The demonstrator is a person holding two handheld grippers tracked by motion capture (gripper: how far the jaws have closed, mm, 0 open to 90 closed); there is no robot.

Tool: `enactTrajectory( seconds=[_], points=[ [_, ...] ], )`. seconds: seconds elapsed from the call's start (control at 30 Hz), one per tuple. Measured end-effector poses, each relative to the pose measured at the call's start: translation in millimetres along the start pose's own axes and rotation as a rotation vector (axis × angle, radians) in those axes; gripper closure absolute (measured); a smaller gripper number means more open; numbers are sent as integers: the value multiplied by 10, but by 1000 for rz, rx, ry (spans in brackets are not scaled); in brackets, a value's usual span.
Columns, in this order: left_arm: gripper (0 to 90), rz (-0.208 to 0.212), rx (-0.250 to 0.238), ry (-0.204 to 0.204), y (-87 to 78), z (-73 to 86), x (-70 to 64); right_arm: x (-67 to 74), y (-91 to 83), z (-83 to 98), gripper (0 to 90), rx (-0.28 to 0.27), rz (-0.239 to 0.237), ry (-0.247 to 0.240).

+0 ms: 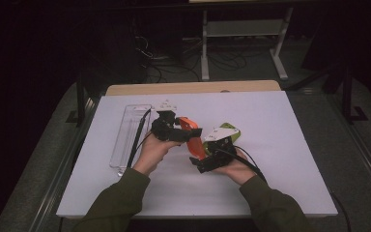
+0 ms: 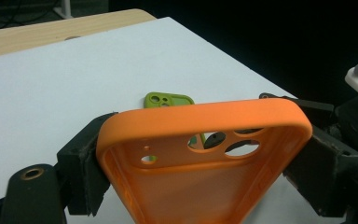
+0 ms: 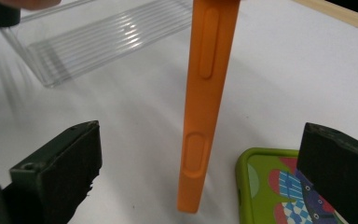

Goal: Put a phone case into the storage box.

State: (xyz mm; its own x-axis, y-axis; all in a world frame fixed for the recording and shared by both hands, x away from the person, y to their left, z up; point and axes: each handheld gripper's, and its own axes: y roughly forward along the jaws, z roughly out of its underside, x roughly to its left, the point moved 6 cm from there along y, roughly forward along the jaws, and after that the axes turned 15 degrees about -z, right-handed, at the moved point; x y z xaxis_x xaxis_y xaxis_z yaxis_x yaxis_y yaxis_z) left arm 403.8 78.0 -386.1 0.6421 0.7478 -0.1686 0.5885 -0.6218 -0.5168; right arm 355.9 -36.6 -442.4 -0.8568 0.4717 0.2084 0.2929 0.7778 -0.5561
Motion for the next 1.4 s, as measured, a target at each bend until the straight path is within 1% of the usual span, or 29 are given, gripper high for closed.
enactTrajectory(
  seconds=[0.03,0.07,0.1,0.13,0.2,0.27,0.3,0.33,0.37,0.4,0.43,0.47,0.5,0.57,0.6,0.67,0.7,0.77,0.87,0.9,0.97,1.0,1.1,1.13,1.2,1.23,1.27,1.37,1.4],
  points=[
    [167,0,0,1,-4,-1,2,-13,-14,7,0,10,-5,-22],
    [167,-2,-5,14,-8,-6,15,-17,-22,11,0,14,-7,-22],
    [167,-3,-8,9,-10,-9,13,-25,-45,18,0,19,-5,-19],
    [167,-6,-9,11,-14,-11,20,-37,-62,25,0,21,-3,-22],
    [166,-9,-4,12,-27,-11,27,-67,-117,49,0,28,-4,-11],
    [166,-9,-11,3,-38,-19,30,-109,-183,81,0,25,3,-21],
    [166,-10,-12,7,-45,-24,36,-118,-213,102,0,23,4,-11],
    [166,-9,-13,3,-52,-28,35,-136,-251,128,0,29,9,-15],
    [167,-13,-15,10,-60,-33,45,-149,-285,154,0,27,13,-18],
    [166,-11,-18,3,-68,-39,43,-153,-313,184,0,22,14,-12],
    [167,-14,-20,13,-74,-45,54,-181,-355,222,0,27,25,-19],
    [166,-15,-24,5,-81,-54,54,-184,-375,245,0,24,30,0],
    [166,-16,-26,11,-88,-64,64,-198,-406,279,0,23,38,6],
    [166,-20,-31,10,-106,-85,81,-211,-464,371,0,29,43,7],
    [166,-22,-30,19,-117,-93,96,-209,-481,404,0,32,41,10],
    [166,-30,-38,12,-138,-118,116,-205,-521,489,0,42,46,17],
    [166,-28,-42,10,-149,-131,127,-213,-541,526,0,45,46,10],
    [166,-34,-46,9,-171,-157,152,-215,-585,596,0,45,55,25],
    [166,-40,-60,3,-211,-206,213,-223,-641,670,0,48,62,27],
    [166,-44,-59,3,-222,-217,234,-219,-659,696,0,40,62,35],
    [166,-53,-67,-7,-251,-256,287,-225,-693,750,0,47,69,38],
    [166,-57,-68,-2,-260,-267,309,-233,-707,777,0,49,73,35],
    [166,-72,-70,10,-297,-314,369,-236,-733,859,0,58,68,53],
    [166,-74,-73,8,-312,-333,383,-231,-734,875,0,56,68,62],
    [166,-84,-80,10,-338,-371,414,-237,-744,921,0,68,74,53],
    [166,-87,-82,11,-348,-388,428,-229,-746,939,0,72,74,63],
    [166,-91,-83,12,-358,-405,442,-235,-748,948,0,75,74,55],
    [165,-108,-87,21,-391,-457,498,-236,-739,942,0,68,72,65],
    [166,-115,-91,22,-399,-474,521,-238,-735,948,0,74,70,61]
  ],
)
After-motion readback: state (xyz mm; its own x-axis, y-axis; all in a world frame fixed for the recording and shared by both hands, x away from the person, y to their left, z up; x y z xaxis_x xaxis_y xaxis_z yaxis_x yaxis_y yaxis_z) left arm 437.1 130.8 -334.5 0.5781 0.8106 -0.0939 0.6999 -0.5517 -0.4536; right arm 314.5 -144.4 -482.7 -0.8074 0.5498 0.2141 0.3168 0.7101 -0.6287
